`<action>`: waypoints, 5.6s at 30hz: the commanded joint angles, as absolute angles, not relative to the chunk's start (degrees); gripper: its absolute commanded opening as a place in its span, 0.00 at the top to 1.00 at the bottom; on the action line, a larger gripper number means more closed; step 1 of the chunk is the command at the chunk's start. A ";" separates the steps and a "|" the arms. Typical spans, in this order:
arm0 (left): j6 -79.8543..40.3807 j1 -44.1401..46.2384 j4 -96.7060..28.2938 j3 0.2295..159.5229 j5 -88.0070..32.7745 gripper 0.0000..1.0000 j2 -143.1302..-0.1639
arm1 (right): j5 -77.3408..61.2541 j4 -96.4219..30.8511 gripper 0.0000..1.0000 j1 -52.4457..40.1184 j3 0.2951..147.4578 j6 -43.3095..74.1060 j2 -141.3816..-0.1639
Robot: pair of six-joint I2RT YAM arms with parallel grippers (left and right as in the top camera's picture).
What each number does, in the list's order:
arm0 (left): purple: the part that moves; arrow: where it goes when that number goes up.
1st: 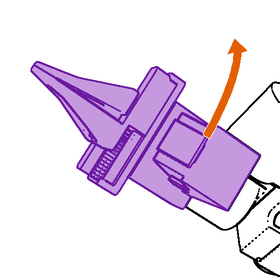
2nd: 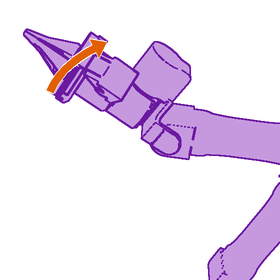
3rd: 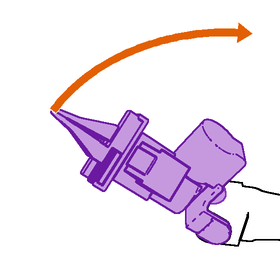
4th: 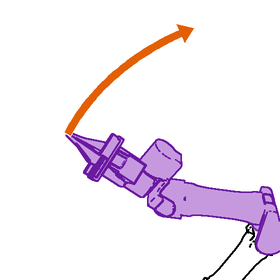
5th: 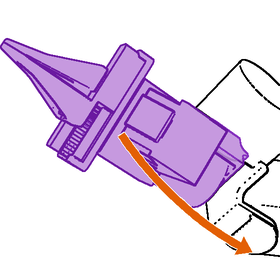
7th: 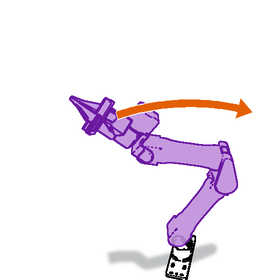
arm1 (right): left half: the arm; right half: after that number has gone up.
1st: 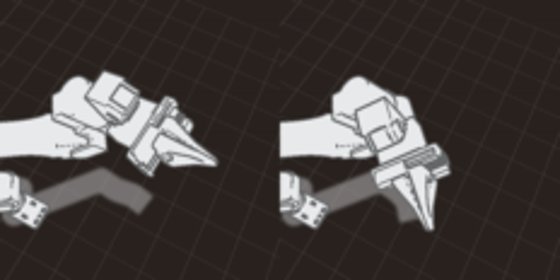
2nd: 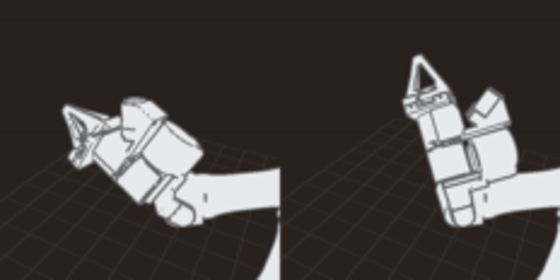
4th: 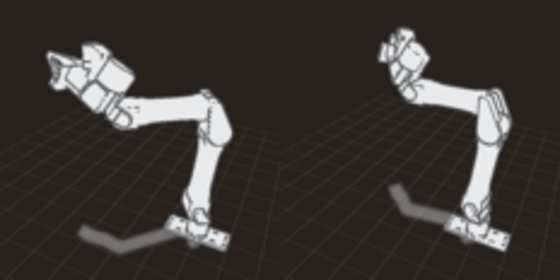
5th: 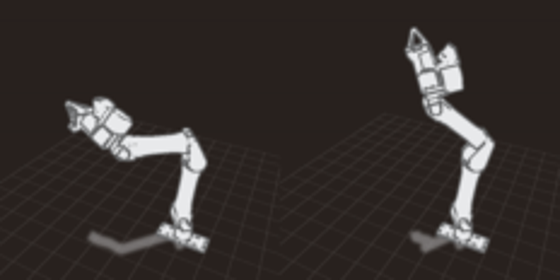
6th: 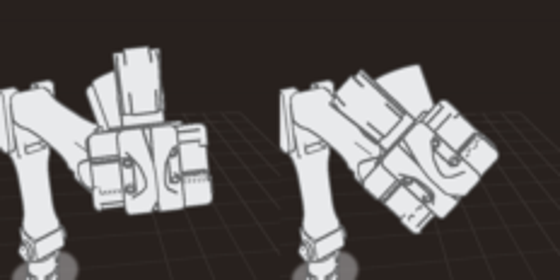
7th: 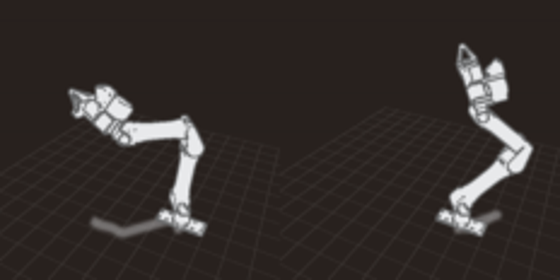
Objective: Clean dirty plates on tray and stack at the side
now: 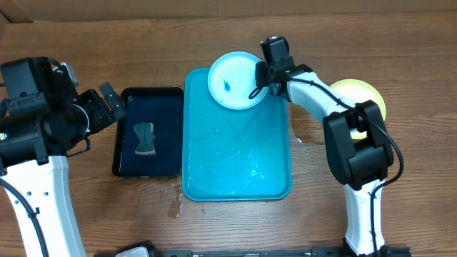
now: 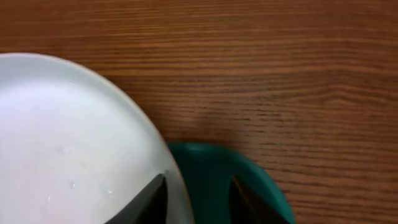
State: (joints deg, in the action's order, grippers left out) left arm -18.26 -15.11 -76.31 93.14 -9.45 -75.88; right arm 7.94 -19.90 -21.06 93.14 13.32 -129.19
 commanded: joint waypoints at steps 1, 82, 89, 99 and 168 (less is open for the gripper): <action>-18.44 -15.25 -76.27 94.02 -9.89 0.00 -76.07 | 8.21 -20.75 0.75 -20.82 92.95 13.06 -129.03; -18.44 -15.25 -76.27 94.02 -9.89 0.00 -76.07 | -9.06 -48.45 0.89 -28.45 76.44 43.51 -111.66; -18.44 -15.25 -76.27 94.02 -9.89 0.00 -76.07 | -4.99 -48.07 0.88 -28.45 76.42 43.51 -111.66; -18.44 -15.25 -76.27 94.02 -9.89 0.00 -76.07 | -3.09 -50.37 0.77 -29.52 75.90 43.33 -111.68; -9.98 -8.10 -71.31 84.62 -3.84 0.62 -100.64 | -2.85 -43.62 0.00 -31.40 73.56 40.29 -111.66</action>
State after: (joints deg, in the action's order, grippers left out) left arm -13.41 -8.32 -71.13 84.71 -4.80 -98.32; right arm -2.79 -43.92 -31.22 73.80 40.23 -111.77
